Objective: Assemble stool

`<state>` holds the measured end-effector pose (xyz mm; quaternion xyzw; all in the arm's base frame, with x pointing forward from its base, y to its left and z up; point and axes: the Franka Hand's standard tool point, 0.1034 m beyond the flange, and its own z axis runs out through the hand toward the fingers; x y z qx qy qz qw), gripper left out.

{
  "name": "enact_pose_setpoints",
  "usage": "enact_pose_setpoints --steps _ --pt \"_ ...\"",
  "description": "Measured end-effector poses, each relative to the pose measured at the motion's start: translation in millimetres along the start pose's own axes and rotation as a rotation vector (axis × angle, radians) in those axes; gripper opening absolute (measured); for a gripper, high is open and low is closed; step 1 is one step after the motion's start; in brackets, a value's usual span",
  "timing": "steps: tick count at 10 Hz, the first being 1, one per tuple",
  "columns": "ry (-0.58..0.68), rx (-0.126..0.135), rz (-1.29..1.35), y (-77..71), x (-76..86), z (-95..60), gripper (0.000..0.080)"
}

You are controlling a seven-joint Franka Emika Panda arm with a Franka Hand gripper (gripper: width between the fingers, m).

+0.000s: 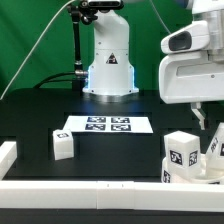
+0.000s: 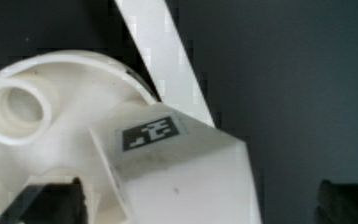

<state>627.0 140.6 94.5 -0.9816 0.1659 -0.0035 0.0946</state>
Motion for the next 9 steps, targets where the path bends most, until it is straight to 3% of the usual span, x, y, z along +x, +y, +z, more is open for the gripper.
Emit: enact_pose_setpoints --steps 2,7,9 --pt "0.007 -0.009 -0.171 0.9 0.9 0.2 0.0648" --pt "0.028 -0.081 -0.732 -3.7 -1.1 3.3 0.0648" --pt "0.023 -0.085 -0.855 -0.8 0.8 2.8 0.0648"
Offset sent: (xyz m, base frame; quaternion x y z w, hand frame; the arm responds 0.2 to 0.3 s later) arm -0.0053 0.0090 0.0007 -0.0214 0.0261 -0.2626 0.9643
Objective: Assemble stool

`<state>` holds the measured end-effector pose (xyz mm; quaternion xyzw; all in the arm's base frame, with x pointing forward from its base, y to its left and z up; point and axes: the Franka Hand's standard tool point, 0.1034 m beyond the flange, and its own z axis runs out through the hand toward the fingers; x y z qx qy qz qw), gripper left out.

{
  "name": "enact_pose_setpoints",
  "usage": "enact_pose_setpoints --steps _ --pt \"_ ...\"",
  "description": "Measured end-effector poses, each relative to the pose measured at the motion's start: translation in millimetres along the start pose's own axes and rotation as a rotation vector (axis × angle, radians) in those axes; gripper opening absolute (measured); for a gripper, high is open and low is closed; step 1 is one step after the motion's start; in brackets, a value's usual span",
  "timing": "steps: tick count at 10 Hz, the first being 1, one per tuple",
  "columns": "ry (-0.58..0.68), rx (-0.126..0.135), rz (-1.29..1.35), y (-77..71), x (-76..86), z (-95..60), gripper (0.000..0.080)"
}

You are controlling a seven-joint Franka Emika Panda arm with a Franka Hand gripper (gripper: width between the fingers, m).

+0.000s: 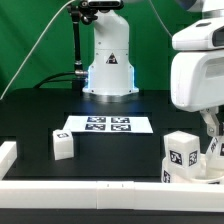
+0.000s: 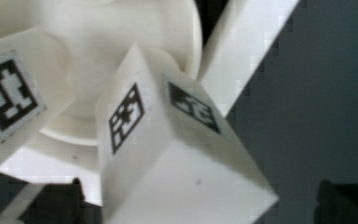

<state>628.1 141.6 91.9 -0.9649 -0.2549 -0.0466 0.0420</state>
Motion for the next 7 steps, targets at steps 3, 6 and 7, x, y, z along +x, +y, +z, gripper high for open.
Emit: enact_pose_setpoints --steps 3,6,7 --pt "0.006 -0.037 -0.301 6.0 -1.3 1.9 0.0648" --pt "-0.025 -0.069 -0.622 9.3 -4.5 5.6 0.0648" --pt "-0.039 -0.081 -0.704 10.0 -5.0 6.0 0.0648"
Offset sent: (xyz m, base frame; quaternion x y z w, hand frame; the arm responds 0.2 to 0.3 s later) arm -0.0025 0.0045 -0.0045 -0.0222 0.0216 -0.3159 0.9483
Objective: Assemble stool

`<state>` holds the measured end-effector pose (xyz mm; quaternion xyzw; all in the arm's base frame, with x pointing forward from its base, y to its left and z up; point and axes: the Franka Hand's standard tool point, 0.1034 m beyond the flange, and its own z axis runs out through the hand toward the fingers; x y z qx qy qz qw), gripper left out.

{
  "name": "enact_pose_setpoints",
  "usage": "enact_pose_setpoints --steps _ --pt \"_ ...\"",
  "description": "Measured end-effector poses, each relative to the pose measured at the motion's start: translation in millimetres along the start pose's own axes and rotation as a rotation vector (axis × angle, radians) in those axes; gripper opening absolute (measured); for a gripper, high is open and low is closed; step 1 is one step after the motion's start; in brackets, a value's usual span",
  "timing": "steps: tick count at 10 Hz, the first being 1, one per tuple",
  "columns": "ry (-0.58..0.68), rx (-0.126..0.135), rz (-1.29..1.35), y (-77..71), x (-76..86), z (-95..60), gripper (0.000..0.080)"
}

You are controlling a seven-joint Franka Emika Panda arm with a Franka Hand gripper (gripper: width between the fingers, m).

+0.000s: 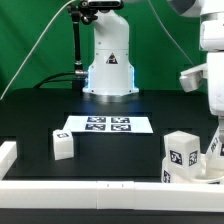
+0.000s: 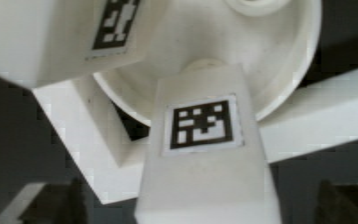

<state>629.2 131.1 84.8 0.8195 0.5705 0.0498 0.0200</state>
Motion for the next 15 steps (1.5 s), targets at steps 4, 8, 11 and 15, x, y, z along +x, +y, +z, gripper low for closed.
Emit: enact_pose_setpoints --steps 4,8,11,15 --pt "-0.026 -0.009 -0.166 1.9 -6.0 2.5 0.0648" --pt "-0.027 -0.008 -0.160 2.7 -7.5 3.3 0.0342" --pt "-0.026 -0.008 -0.091 2.8 -8.0 3.3 0.0337" --pt "-0.063 0.056 0.306 3.2 -14.1 4.6 0.0337"
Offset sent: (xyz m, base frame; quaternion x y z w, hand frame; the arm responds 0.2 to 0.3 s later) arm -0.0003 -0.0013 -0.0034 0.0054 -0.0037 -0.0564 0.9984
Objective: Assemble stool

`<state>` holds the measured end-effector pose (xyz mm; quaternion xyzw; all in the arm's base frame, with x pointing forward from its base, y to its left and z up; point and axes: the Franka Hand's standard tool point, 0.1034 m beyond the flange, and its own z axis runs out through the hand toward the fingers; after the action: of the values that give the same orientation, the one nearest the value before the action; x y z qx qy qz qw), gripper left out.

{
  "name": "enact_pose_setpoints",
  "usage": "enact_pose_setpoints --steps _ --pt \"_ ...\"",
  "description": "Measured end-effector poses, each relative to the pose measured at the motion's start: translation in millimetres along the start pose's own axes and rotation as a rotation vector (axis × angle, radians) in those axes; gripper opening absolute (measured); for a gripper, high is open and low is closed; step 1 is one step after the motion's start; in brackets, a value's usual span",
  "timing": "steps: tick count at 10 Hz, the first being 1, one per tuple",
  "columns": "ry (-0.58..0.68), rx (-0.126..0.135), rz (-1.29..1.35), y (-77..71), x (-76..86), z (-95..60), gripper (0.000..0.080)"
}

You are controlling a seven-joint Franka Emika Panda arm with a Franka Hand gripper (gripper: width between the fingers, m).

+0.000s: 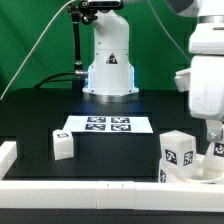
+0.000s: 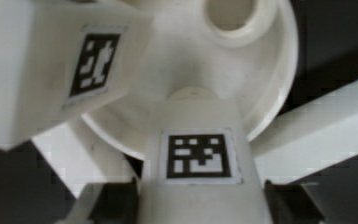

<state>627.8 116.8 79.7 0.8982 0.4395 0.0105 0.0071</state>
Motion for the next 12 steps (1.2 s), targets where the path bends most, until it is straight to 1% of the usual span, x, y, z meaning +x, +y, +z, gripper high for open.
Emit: enact_pose_setpoints --steps 2,3,6,7,8,9,10,12 --pt "0.045 -0.031 0.112 7.9 5.0 0.0 0.0337" --pt "0.045 -0.027 0.220 6.6 5.5 0.1 0.0337" --pt "0.052 -0.024 0.383 7.3 5.6 0.0 0.0337" --pt "0.081 -0.032 0.494 8.7 4.5 -0.3 0.0337" --pt "0.119 -0.032 0.612 7.8 3.2 0.0 0.0337" --pt "0.155 -0.030 0.717 6.8 1.8 0.2 0.0338" --pt "0.178 -0.019 0.841 5.5 3.1 0.2 0.0338" --pt "0.202 0.003 0.998 5.0 4.6 0.5 0.0338"
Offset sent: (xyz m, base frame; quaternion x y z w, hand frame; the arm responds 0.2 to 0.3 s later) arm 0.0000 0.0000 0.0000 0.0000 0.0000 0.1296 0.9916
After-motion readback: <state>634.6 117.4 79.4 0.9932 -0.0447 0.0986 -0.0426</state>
